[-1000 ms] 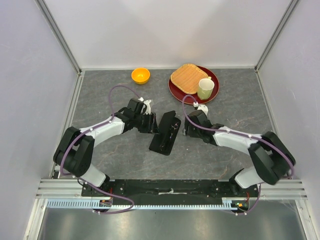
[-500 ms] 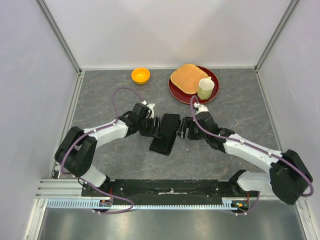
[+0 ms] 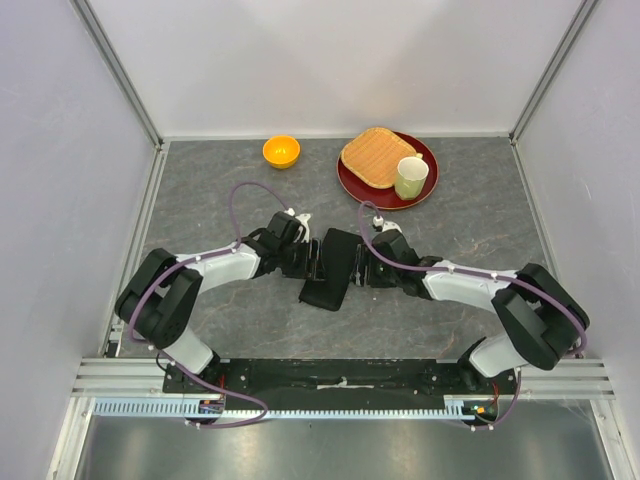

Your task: Sort the hair-cutting tools

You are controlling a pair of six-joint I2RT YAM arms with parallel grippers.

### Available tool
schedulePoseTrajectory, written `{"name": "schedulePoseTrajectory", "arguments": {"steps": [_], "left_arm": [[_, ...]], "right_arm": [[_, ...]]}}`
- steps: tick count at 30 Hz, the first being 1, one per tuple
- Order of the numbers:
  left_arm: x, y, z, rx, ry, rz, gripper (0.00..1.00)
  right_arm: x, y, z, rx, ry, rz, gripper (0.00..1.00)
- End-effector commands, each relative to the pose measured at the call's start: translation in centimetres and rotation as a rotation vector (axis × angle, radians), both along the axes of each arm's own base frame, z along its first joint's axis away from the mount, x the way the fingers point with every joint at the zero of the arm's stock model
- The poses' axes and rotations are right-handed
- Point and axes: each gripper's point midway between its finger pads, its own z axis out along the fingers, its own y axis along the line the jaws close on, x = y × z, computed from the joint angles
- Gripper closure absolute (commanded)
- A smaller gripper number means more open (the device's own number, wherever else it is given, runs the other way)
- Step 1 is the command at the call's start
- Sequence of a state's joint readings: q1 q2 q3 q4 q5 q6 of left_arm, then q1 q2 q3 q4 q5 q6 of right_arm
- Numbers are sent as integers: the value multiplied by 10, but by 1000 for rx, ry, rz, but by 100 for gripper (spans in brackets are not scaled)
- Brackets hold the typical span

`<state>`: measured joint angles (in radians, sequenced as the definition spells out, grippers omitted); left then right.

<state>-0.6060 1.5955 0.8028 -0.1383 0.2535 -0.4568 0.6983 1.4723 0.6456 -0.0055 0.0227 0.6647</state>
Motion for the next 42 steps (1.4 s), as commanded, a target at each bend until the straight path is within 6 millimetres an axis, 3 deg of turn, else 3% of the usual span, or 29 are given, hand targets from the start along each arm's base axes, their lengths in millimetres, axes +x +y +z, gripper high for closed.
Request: {"name": "schedulePoseTrajectory", "arguments": {"steps": [1, 6, 8, 10, 13, 16, 17, 18, 20, 21, 27, 31, 35, 42], "left_arm": [[-20, 0, -18, -5, 105, 15, 36], [-22, -6, -22, -38, 142, 44, 36], [-20, -8, -20, -53, 140, 61, 36], [-18, -9, -21, -52, 142, 74, 37], [-15, -6, -21, -34, 139, 99, 38], [-12, -4, -22, -15, 138, 118, 38], [-11, -3, -22, -8, 138, 124, 38], [-11, 0, -24, 6, 138, 134, 38], [-9, 1, -23, 10, 134, 145, 38], [-8, 1, -23, 15, 128, 153, 38], [-5, 0, -20, 6, 129, 177, 34], [-4, -2, -16, -7, 133, 180, 34], [-5, -5, -16, -20, 146, 182, 34], [-5, -8, -21, -32, 172, 192, 42]], "right_arm": [[24, 12, 3, -4, -58, -13, 34], [53, 26, -5, -68, -90, 24, 43], [64, 32, 1, -76, -120, 26, 43], [69, 26, 0, -123, -121, 14, 43], [67, 18, 18, -130, -149, -6, 42], [48, 7, 34, -139, -163, -10, 38], [38, 1, 30, -149, -150, -9, 36], [30, -1, 42, -134, -165, -6, 35], [6, 2, 42, -122, -154, 27, 32], [-2, 3, 54, -91, -173, 33, 31], [-60, 34, 67, 63, -183, 169, 29], [-91, 61, 55, 121, -143, 254, 31], [-98, 88, 47, 197, -136, 244, 37], [-85, 102, 24, 284, -141, 95, 45]]}}
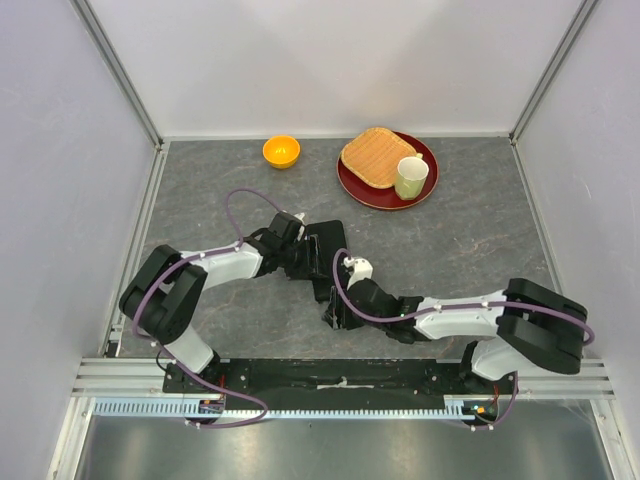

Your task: Sort the hair-cutting tools

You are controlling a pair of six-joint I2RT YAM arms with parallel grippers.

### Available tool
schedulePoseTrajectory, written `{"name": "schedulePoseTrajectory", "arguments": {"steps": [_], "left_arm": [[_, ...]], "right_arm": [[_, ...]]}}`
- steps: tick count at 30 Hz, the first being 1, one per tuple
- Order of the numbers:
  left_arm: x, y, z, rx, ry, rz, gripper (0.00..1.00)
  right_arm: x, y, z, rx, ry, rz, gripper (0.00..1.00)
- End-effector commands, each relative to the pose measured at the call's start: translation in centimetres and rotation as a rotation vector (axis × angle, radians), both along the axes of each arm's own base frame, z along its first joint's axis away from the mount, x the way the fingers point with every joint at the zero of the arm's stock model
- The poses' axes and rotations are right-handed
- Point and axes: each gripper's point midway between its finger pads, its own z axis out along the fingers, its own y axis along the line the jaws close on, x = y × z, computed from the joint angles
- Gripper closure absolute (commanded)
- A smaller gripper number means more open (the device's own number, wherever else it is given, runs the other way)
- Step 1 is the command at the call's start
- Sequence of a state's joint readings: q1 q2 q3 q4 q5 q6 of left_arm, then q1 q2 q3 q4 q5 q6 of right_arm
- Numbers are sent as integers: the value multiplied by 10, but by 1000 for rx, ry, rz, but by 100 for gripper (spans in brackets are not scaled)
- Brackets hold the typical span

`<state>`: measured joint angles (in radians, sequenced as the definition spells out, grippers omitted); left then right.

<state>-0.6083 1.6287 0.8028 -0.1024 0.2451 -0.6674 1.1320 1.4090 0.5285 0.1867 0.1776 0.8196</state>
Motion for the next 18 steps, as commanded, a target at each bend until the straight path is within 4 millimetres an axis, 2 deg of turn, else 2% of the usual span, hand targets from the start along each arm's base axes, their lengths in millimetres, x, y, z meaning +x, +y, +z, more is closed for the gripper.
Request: {"name": "schedulePoseTrajectory", "arguments": {"steps": [1, 4, 11, 18], "left_arm": [[-8, 1, -18, 32, 72, 21, 43], [-6, 0, -19, 30, 72, 25, 44], [-7, -2, -21, 19, 83, 27, 44], [-11, 0, -28, 25, 97, 27, 44]], "right_arm": [[16, 22, 10, 178, -23, -121, 45], [18, 30, 5, 176, -28, -138, 46], [30, 28, -9, 162, -27, -226, 48], [38, 28, -12, 134, -24, -284, 60]]}}
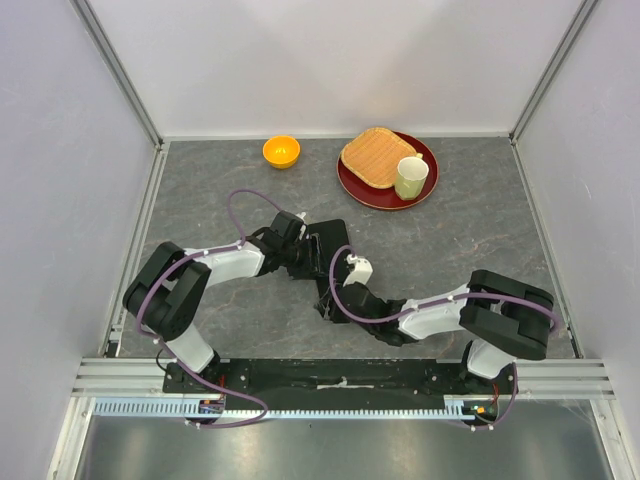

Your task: Sort the hair-cutting tools

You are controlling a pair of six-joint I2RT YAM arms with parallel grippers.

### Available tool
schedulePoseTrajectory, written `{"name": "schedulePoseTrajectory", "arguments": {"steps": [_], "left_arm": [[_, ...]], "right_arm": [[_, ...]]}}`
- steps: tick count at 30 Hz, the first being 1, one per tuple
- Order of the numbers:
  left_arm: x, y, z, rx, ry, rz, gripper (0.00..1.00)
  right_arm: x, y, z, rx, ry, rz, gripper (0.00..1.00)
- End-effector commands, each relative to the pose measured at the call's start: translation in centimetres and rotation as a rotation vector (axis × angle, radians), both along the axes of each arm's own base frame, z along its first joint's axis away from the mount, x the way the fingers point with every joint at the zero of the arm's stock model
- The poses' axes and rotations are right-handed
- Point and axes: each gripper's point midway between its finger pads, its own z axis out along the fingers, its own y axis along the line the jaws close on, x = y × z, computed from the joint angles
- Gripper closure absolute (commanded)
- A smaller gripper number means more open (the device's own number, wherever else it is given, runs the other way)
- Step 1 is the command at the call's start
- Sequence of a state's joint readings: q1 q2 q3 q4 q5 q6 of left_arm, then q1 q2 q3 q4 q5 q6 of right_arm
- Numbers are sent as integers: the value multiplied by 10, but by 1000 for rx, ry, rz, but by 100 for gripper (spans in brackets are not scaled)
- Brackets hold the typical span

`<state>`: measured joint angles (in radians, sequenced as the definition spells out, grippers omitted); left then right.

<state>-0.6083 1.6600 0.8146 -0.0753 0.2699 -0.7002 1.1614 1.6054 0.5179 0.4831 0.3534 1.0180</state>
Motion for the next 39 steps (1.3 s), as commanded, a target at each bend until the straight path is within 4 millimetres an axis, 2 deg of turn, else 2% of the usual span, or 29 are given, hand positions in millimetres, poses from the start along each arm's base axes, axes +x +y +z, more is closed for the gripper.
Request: {"name": "schedulePoseTrajectory", "arguments": {"steps": [1, 6, 16, 20, 23, 24, 26, 30, 33, 39], "left_arm": [[-14, 8, -27, 54, 76, 15, 44], [-18, 10, -28, 50, 82, 17, 44], [-26, 14, -36, 51, 99, 16, 44], [-28, 15, -39, 49, 106, 19, 44], [-28, 15, -40, 53, 106, 23, 44], [-29, 16, -40, 54, 107, 23, 44], [-28, 17, -42, 62, 109, 31, 44], [-26, 21, -43, 94, 114, 50, 45], [-21, 23, -44, 123, 115, 63, 45], [-15, 28, -48, 176, 123, 80, 47]], "right_arm": [[10, 4, 2, -9, -3, -61, 61], [15, 0, 5, -8, -6, -101, 67], [25, 12, 15, -39, -47, -92, 68], [27, 10, 13, -59, -46, -100, 69], [26, 8, 8, -75, -33, -106, 79], [26, 7, 6, -80, -28, -109, 90], [23, 7, 2, -104, -19, -92, 100], [15, 6, -7, -181, -18, 7, 100], [2, -2, -22, -247, -2, 91, 100], [-21, -16, -39, -294, 29, 206, 100]]}}
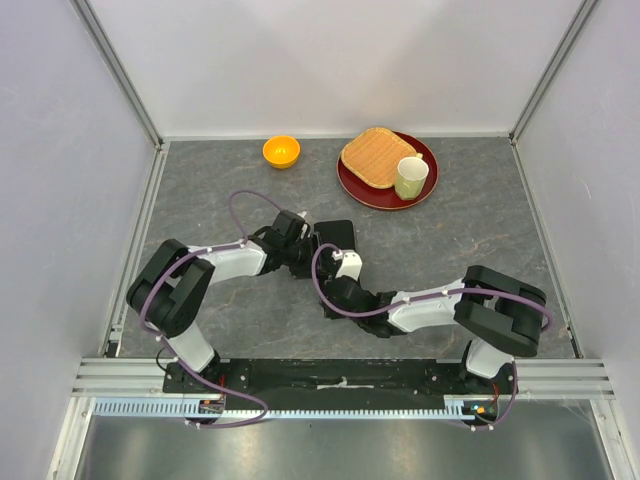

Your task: Sort the hair-cutting tools

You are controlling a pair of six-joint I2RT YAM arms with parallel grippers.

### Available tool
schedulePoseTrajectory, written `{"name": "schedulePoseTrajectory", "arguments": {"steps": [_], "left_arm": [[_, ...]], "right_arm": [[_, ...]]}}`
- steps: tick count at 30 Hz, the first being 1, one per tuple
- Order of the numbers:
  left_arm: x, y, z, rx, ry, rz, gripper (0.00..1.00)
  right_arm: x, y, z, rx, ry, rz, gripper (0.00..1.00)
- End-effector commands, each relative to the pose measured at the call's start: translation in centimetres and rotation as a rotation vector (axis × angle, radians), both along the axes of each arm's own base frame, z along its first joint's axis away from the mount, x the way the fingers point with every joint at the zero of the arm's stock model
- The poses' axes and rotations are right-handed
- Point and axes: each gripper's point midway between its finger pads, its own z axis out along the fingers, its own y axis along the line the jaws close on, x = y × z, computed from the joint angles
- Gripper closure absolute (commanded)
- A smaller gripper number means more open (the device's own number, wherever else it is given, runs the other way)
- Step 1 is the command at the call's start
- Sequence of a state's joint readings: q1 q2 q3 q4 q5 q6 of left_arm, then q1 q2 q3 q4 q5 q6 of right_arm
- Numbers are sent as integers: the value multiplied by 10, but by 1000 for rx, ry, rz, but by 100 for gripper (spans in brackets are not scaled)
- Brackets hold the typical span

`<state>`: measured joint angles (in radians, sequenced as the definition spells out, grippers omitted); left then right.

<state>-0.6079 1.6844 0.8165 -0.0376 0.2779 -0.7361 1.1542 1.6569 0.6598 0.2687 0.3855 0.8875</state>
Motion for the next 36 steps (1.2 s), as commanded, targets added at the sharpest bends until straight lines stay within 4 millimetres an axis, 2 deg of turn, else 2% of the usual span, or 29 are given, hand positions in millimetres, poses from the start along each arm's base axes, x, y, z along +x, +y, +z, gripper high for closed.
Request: {"name": "schedulePoseTrajectory", "arguments": {"steps": [1, 9, 15, 21, 29, 36], "left_arm": [[-19, 34, -47, 208, 117, 59, 48], [-19, 36, -56, 235, 138, 60, 52], [-18, 36, -57, 237, 139, 62, 53], [-18, 37, -56, 243, 137, 60, 54], [-19, 39, -56, 248, 135, 56, 53], [-21, 40, -55, 247, 127, 52, 53]], "right_arm": [[-36, -14, -29, -90, 79, 170, 100], [-59, -34, -32, -106, 113, 256, 100], [-63, -52, -34, -153, 113, 256, 100], [-55, -77, -43, -251, 93, 186, 100], [-41, -114, -45, -348, 58, 26, 100], [-34, -126, -44, -366, 38, -37, 100]]}}
